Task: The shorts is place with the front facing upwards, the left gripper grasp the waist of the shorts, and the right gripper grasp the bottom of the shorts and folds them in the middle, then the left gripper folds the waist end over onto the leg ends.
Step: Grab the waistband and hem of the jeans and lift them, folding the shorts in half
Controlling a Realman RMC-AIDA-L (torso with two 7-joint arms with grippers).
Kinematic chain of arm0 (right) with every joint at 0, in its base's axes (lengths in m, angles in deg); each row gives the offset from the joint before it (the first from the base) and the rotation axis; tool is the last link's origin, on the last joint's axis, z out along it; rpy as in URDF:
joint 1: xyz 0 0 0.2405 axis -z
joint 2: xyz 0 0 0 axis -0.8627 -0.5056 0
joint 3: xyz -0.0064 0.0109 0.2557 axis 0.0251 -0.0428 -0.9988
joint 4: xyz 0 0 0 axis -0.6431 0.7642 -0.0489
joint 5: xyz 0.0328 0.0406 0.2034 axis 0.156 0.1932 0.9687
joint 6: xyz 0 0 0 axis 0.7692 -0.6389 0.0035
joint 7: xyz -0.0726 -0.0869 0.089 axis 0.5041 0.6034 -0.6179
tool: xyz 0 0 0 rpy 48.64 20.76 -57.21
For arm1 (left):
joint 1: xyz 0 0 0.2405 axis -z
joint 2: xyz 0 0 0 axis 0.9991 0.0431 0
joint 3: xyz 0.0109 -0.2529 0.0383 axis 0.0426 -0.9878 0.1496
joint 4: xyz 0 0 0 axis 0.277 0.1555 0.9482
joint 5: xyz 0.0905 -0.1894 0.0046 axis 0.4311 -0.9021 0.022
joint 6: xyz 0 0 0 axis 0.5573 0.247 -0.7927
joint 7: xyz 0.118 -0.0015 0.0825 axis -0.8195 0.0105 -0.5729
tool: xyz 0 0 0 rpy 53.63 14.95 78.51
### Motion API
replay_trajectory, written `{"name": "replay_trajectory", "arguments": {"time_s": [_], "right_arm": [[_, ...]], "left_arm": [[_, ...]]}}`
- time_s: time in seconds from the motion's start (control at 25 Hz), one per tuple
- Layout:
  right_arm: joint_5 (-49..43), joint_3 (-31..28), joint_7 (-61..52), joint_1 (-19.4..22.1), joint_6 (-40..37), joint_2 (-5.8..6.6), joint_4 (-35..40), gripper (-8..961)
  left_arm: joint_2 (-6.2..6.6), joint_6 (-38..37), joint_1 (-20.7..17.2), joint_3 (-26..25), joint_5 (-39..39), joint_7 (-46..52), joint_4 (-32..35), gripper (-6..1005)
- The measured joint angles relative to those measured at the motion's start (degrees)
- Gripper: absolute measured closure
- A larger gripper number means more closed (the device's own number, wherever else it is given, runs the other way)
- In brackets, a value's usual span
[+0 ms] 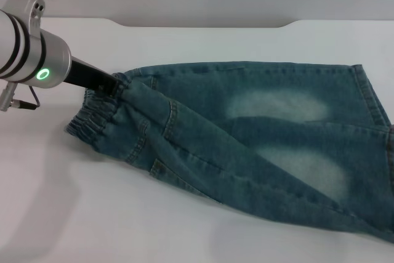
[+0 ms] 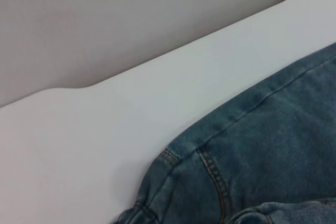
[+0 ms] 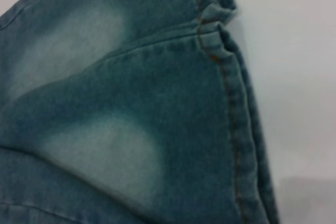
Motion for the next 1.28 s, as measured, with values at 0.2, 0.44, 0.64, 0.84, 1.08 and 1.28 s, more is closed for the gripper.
{"name": "replay_trajectory", "arguments": {"time_s": [0.2,0.44,0.64,0.84,1.08,1.28], "right_arm": [[0.20,1.34,0.15,-0.16,-0.58,0.11,0.67,446],[0.02,1.74,0.16,-0.22,-0.67,0.17,1.16,446],[-0.07,1.73,0.18,-0.24,-1.03,0.26,1.31,445],[-0.11,1.75,0.65,-0.79,-1.44,0.26,3.24,445],[-0.09,1.76,1.20,-1.13,-1.92,0.26,5.18,445],[0.03,1.83,1.60,-1.62,-2.08,0.26,6.46,445]], "left_arm": [[0.00,0.01,0.13,0.11,0.00,0.00,0.00,914],[-0.09,-0.02,0.47,0.24,0.00,0.00,0.37,914],[-0.09,0.00,0.68,0.33,0.00,0.00,0.48,914],[-0.09,0.01,0.77,0.34,0.00,-0.06,0.59,914],[-0.09,0.01,0.77,0.34,0.00,-0.27,0.69,915],[-0.09,0.01,0.78,0.39,-0.11,-0.38,0.91,915]]}}
